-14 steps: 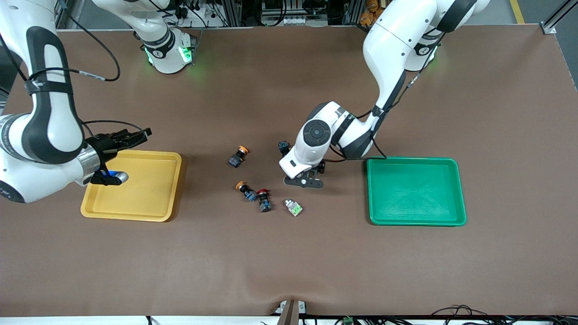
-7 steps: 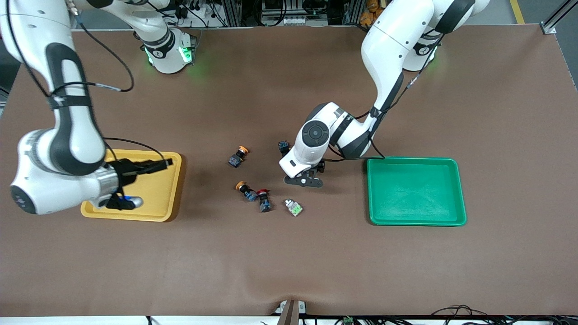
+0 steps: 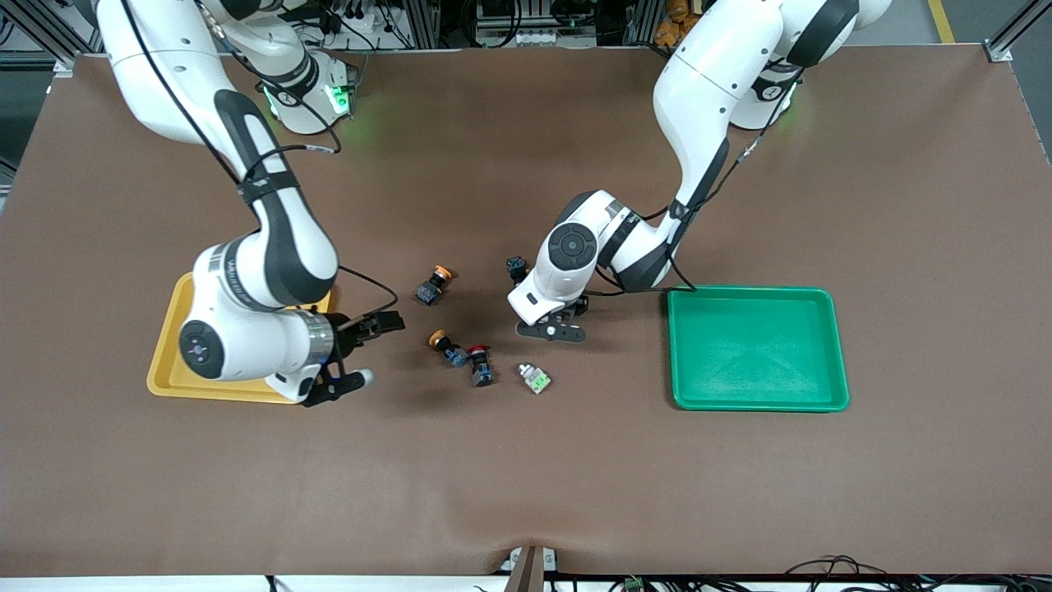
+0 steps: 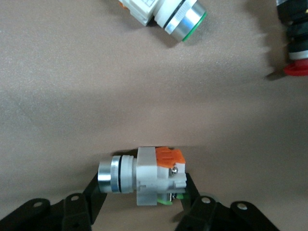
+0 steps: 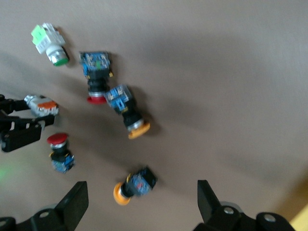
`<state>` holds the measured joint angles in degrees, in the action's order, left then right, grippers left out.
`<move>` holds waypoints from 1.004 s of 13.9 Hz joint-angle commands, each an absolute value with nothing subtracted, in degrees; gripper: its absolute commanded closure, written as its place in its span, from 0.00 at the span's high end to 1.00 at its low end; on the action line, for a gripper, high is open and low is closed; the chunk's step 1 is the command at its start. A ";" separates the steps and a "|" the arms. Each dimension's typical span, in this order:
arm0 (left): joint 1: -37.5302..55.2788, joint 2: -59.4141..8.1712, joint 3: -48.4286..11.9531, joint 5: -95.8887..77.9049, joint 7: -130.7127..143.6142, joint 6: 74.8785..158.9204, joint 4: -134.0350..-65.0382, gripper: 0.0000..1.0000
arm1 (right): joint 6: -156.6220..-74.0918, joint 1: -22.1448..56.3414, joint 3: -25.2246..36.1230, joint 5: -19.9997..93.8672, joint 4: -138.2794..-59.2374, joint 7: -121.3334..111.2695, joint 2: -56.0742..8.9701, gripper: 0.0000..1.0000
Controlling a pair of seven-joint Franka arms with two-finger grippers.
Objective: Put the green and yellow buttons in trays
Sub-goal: 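Carry the white button to the green tray while the right gripper grasps blue button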
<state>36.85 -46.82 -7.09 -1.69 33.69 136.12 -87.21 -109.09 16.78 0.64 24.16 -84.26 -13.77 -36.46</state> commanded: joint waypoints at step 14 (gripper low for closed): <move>20.85 -31.65 -5.89 5.00 29.53 126.47 -101.59 0.08 | -140.36 26.89 1.14 20.48 -97.65 -25.58 -39.11 1.00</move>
